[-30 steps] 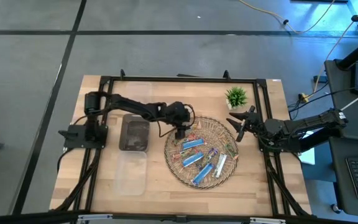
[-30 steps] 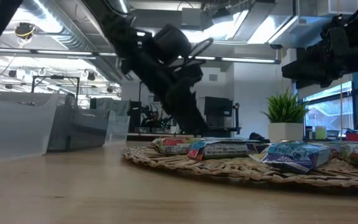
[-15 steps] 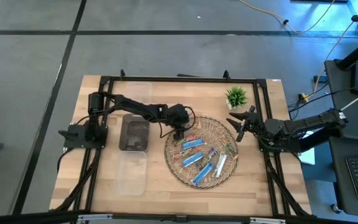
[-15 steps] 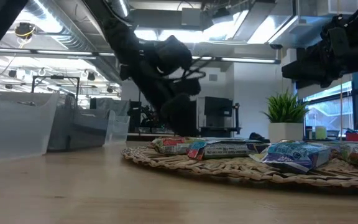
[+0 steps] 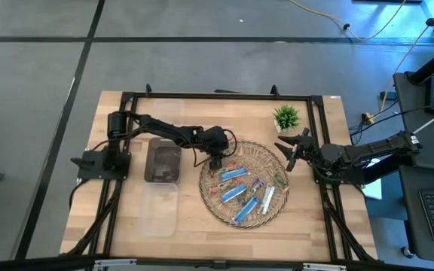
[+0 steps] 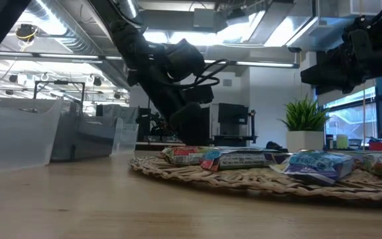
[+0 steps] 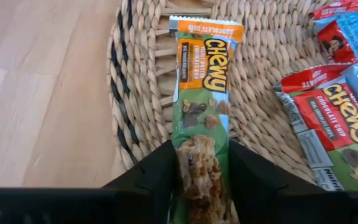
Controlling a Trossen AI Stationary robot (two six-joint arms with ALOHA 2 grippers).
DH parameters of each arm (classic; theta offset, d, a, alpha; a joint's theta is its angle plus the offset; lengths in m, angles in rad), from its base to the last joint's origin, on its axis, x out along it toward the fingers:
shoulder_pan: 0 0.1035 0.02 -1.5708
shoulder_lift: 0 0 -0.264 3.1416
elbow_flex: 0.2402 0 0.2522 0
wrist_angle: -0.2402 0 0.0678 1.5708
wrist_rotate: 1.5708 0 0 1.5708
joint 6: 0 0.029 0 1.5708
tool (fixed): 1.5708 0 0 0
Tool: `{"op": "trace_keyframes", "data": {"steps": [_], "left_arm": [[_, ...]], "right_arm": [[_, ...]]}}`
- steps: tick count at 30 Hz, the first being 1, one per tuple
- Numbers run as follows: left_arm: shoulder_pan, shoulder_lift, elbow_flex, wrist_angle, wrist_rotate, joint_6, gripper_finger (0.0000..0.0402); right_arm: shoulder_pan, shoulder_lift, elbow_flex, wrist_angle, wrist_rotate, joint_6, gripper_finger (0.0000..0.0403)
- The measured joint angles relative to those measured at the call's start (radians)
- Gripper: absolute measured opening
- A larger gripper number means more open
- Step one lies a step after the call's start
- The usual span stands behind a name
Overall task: Pick and place Granola Bars by type
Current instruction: Put the yellow granola bar into the top transparent bin
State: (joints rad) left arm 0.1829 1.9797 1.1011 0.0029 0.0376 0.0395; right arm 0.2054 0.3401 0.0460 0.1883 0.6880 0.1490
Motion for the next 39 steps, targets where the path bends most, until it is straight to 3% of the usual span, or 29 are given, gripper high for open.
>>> {"op": "trace_keyframes", "data": {"steps": [7, 14, 21, 30, 39], "left_arm": [[-0.001, -0.003, 0.000, 0.001, -0.021, 0.000, 0.0081], [0.002, -0.037, -0.001, -0.009, -0.019, 0.000, 0.0069], [0.057, -0.228, -0.002, -0.074, -0.021, 0.038, 0.0071], [0.254, -0.523, -0.002, -0.456, -0.135, 0.045, 0.0071], [0.408, -0.624, -0.193, -0.465, -0.181, -0.328, 0.0070]], "right_arm": [[0.000, 0.000, 0.000, 0.000, 0.000, 0.000, 0.0155], [0.000, 0.000, 0.000, 0.000, 0.002, 0.000, 0.0155], [0.000, 0.000, 0.000, 0.001, 0.002, 0.000, 0.0155], [0.000, 0.000, 0.000, 0.001, 0.083, 0.003, 0.0155], [0.000, 0.000, 0.000, 0.002, 0.094, 0.003, 0.0155]]}}
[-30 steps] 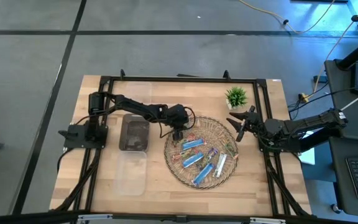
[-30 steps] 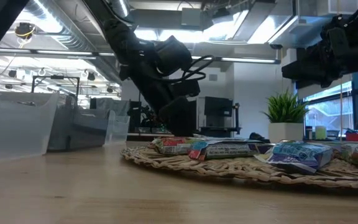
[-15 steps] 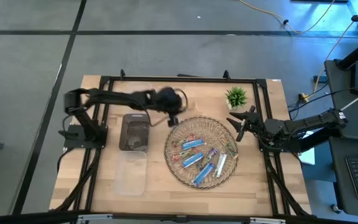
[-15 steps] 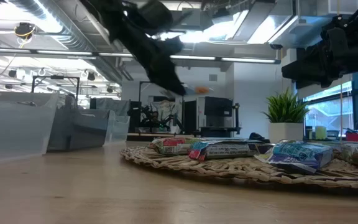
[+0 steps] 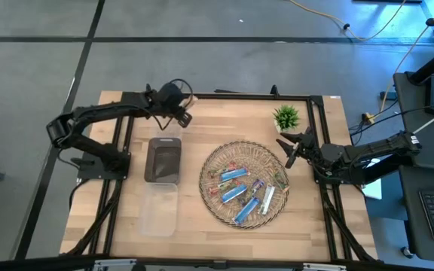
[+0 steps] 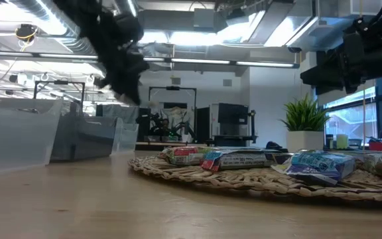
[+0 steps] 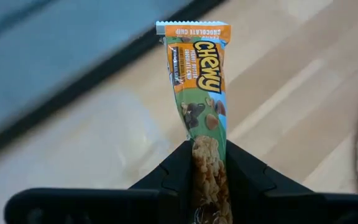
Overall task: Pick and place Granola Bars by type
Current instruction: Put the yellow granola bar into the top transparent bin, then put the red granola bar into the black bin
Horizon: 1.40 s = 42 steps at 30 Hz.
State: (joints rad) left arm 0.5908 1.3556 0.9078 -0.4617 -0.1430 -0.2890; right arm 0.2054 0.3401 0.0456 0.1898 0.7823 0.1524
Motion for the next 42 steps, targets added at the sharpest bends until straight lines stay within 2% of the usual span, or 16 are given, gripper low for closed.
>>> {"op": "trace_keyframes", "data": {"steps": [3, 7, 15, 30, 38, 42], "left_arm": [[0.006, 0.000, -0.074, 0.008, -0.014, -0.079, 0.0069], [0.007, 0.000, -0.150, 0.022, -0.105, -0.171, 0.0068], [0.007, 0.000, -0.184, 0.020, -0.207, -0.300, 0.0068], [0.007, 0.000, -0.184, 0.022, -0.198, -0.274, 0.0079], [0.007, 0.000, -0.177, 0.022, -0.203, -0.272, 0.0122], [0.004, -0.011, -0.115, 0.044, -0.143, -0.177, 0.0145]], "right_arm": [[0.000, 0.000, 0.000, 0.000, 0.010, 0.000, 0.0155], [0.000, 0.000, 0.000, 0.000, 0.011, 0.001, 0.0155], [0.000, 0.000, 0.000, 0.000, 0.013, 0.003, 0.0155], [0.000, 0.000, 0.000, 0.000, 0.013, 0.003, 0.0155], [0.000, 0.000, 0.000, 0.000, 0.013, 0.002, 0.0155], [0.000, 0.000, 0.000, 0.000, 0.013, 0.002, 0.0155]]}}
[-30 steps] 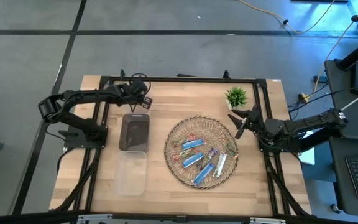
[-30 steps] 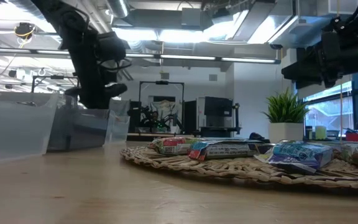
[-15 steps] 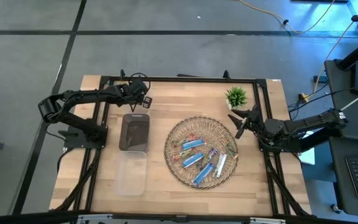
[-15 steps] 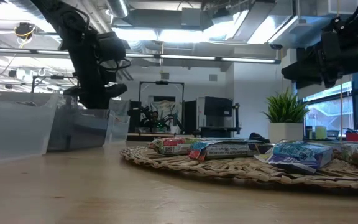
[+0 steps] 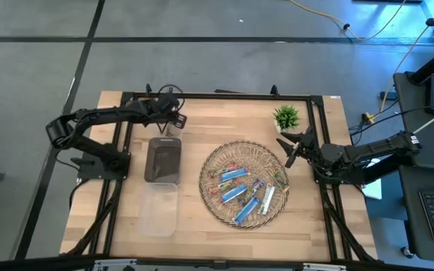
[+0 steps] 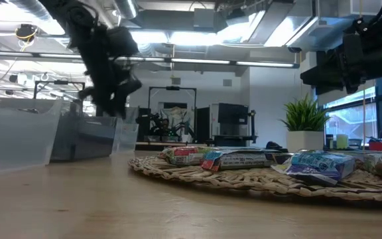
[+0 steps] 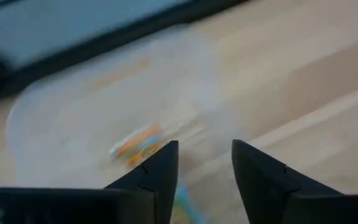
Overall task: Pick and place Granola Bars by type
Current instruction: Put the red granola bar into the black bin
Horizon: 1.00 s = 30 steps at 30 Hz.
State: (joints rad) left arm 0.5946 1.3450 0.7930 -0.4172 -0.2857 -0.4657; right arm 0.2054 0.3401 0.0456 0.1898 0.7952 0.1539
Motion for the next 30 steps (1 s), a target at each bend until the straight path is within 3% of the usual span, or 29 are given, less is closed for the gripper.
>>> {"op": "trace_keyframes", "data": {"steps": [6, 11, 17, 21, 30], "left_arm": [[-0.072, -0.028, 0.077, 0.264, 0.217, 0.198, 0.0167], [-0.168, -0.029, 0.080, 0.491, 0.330, 0.254, 0.0173], [-0.281, -0.029, 0.080, 0.511, 0.337, 0.228, 0.0173], [-0.360, 0.004, 0.080, 0.515, 0.369, 0.301, 0.0172], [-0.534, 0.197, 0.080, 0.553, 0.295, 0.374, 0.0169]], "right_arm": [[0.000, 0.000, 0.000, 0.000, 0.000, -0.001, 0.0155], [0.000, 0.000, 0.000, 0.000, -0.001, -0.001, 0.0155], [0.000, 0.000, 0.000, 0.000, -0.001, -0.001, 0.0155], [0.000, 0.000, 0.000, 0.000, -0.001, -0.005, 0.0155], [0.000, 0.000, 0.000, -0.008, -0.002, -0.005, 0.0155]]}}
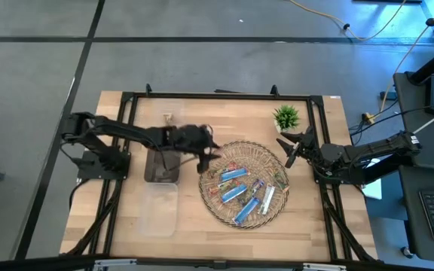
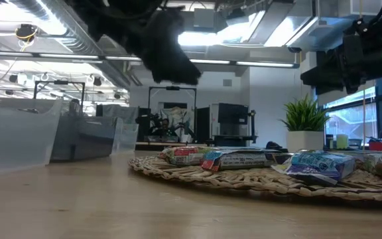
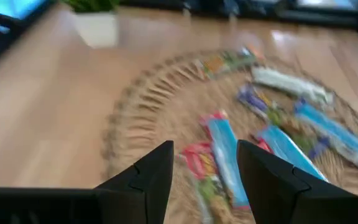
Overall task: Pick and place Granola Bars by type
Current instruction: Put the red granola bar into the black bin
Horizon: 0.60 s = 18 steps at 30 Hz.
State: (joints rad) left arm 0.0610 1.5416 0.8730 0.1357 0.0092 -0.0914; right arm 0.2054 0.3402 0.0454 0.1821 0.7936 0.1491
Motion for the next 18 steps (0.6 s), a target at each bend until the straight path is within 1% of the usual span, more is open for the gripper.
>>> {"op": "trace_keyframes", "data": {"steps": [6, 8, 11, 13, 18], "left_arm": [[-0.080, 0.136, 0.000, 0.050, -0.021, 0.020, 0.0169], [-0.098, 0.173, 0.000, 0.049, -0.059, 0.026, 0.0169], [-0.118, 0.217, 0.000, 0.049, -0.144, -0.008, 0.0169], [-0.125, 0.238, 0.000, 0.049, -0.178, -0.020, 0.0169], [-0.134, 0.262, 0.000, 0.049, -0.174, -0.026, 0.0169]], "right_arm": [[0.000, 0.000, 0.000, -0.024, -0.002, 0.003, 0.0155], [0.000, 0.000, 0.000, -0.035, -0.002, 0.003, 0.0155], [0.000, 0.000, 0.000, -0.039, -0.009, 0.004, 0.0155], [0.000, 0.000, 0.000, -0.039, -0.009, 0.005, 0.0155], [0.000, 0.000, 0.000, -0.040, -0.010, 0.005, 0.0155]]}}
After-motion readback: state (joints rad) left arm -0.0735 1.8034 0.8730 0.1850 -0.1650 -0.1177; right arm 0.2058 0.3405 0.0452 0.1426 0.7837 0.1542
